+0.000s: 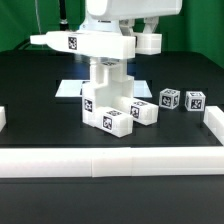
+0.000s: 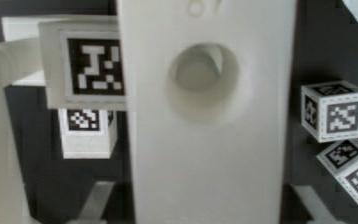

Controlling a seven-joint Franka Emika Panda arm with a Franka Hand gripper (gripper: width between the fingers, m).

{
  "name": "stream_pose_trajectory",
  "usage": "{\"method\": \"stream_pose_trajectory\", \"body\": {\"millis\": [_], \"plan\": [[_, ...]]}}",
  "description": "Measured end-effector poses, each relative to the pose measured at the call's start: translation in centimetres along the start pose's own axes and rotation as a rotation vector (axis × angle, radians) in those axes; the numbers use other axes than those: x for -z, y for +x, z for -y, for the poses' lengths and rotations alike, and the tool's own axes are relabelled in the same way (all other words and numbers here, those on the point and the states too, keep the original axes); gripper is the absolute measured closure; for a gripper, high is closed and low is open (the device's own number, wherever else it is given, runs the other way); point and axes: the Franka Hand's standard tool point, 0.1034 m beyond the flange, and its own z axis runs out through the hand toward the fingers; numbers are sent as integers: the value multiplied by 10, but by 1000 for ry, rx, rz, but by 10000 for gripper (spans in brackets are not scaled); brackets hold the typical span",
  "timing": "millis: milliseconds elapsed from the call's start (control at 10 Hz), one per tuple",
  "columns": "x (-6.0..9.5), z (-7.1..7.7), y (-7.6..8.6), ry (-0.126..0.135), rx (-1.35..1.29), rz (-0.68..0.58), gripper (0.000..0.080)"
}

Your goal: Assemble chair

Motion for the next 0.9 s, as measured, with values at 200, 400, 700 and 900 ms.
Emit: {"method": "stream_pose_trajectory", "body": {"millis": [200,400,700,900], "plan": [[-1,-2,-2,1,11,1,515],[-2,-2,-3,2,9,3,515],[-4,-3,5,-8,-56,-2,515],[-4,-4,4,-9,-56,-3,515]]}}
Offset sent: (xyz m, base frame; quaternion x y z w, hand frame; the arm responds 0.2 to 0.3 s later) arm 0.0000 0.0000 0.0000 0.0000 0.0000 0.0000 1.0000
